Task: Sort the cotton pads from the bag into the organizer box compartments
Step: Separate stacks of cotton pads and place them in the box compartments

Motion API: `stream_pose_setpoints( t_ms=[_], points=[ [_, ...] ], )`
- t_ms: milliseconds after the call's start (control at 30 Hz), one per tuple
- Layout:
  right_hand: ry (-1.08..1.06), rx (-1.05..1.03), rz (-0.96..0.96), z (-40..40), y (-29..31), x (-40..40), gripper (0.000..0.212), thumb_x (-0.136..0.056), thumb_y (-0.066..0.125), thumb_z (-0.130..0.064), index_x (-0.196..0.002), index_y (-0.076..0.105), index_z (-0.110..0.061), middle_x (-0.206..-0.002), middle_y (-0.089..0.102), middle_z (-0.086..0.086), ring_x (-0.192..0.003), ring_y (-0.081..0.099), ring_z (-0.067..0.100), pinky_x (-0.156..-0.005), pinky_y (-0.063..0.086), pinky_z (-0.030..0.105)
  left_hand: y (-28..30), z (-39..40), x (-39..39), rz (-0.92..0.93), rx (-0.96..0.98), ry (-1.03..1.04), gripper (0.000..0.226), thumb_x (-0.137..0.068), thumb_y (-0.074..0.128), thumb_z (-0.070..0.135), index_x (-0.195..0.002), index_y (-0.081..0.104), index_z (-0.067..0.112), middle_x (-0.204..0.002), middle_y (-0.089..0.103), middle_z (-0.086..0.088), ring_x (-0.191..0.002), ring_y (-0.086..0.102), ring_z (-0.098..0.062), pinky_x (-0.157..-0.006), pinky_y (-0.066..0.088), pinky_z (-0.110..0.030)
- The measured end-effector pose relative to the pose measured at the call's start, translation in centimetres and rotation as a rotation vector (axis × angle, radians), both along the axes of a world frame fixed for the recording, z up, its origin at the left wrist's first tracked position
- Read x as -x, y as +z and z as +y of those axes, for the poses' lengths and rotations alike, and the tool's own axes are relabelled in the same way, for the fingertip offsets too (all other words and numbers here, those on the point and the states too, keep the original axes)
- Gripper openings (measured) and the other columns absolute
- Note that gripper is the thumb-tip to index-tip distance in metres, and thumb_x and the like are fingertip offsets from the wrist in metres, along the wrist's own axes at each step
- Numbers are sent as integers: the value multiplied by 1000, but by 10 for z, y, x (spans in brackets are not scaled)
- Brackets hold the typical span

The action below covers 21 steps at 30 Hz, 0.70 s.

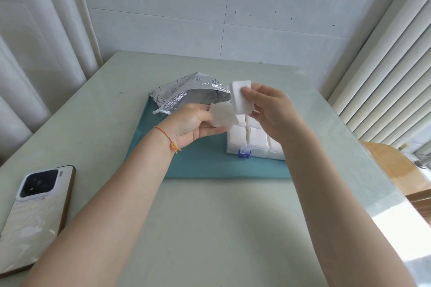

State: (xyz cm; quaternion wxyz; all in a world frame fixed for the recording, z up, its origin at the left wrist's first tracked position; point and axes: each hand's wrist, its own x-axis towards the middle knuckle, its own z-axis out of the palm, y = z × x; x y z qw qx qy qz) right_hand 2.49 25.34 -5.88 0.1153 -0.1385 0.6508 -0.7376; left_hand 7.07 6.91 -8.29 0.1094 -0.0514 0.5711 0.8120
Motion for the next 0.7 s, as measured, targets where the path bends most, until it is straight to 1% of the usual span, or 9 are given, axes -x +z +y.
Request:
stream_pose_setpoints(
  t_ms=[67, 133, 200, 267, 333, 400, 467, 567, 700],
  points=[
    [61, -231, 147, 0, 5, -5, 7, -88, 71, -16, -92, 74, -10, -85, 70, 5, -77, 60, 16, -73, 46, 26, 3, 1, 0, -36, -20, 44, 30, -93, 36, -9, -114, 58, -10, -98, 65, -18, -86, 66, -30, -73, 62, -35],
    [56, -454, 219, -5, 7, -10, 11, -82, 79, -19, -87, 73, -10, -82, 70, 3, -73, 59, 13, -69, 44, 23, 6, 1, -1, -73, -56, 41, 31, -95, 35, 1, -114, 57, -7, -92, 66, -16, -82, 67, -29, -71, 62, -37],
    [35, -607, 266, -11, 6, -13, 14, -78, 83, -23, -80, 71, -15, -77, 68, 1, -69, 57, 13, -65, 43, 26, 9, 1, -2, -75, -34, -1, 35, -96, 34, 11, -114, 60, -5, -94, 70, -15, -81, 68, -26, -70, 62, -36],
    [19, -690, 307, -15, 5, -14, 16, -76, 84, -24, -75, 69, -19, -70, 65, -4, -65, 55, 13, -64, 43, 29, 9, 1, -2, -68, -1, -39, 41, -101, 33, 22, -112, 64, -3, -99, 71, -14, -84, 69, -25, -74, 61, -36],
    [4, -708, 324, -16, 4, -13, 16, -76, 84, -24, -74, 69, -20, -65, 63, -9, -63, 54, 11, -63, 44, 30, 9, 1, -3, -67, 31, -70, 49, -103, 33, 34, -112, 66, -2, -102, 72, -16, -89, 70, -26, -81, 60, -36],
    [-7, -713, 334, -15, 3, -12, 17, -75, 85, -25, -73, 69, -20, -63, 62, -11, -62, 54, 11, -62, 45, 32, 9, 2, -3, -65, 55, -90, 54, -103, 33, 39, -112, 66, -2, -101, 72, -17, -90, 71, -25, -84, 59, -36],
    [-17, -725, 351, -15, 2, -11, 18, -75, 85, -26, -72, 68, -21, -63, 62, -11, -61, 54, 11, -63, 46, 33, 9, 3, -3, -62, 62, -97, 53, -103, 34, 40, -108, 67, -1, -96, 73, -16, -85, 72, -24, -80, 60, -35],
    [-26, -740, 369, -16, 2, -11, 20, -75, 85, -28, -71, 67, -21, -63, 59, -11, -59, 50, 7, -60, 41, 24, 10, 4, -4, -48, 55, -101, 48, -104, 36, 37, -104, 68, 1, -93, 74, -13, -84, 72, -23, -79, 61, -35],
    [-105, -823, 439, -15, 1, -11, 28, -75, 82, -35, -74, 61, -17, -66, 51, -8, -59, 43, 9, -50, 30, 16, 7, 5, -6, 55, 85, -108, 23, -101, 49, 16, -102, 69, 4, -92, 74, -11, -86, 71, -21, -81, 60, -33]
  ],
)
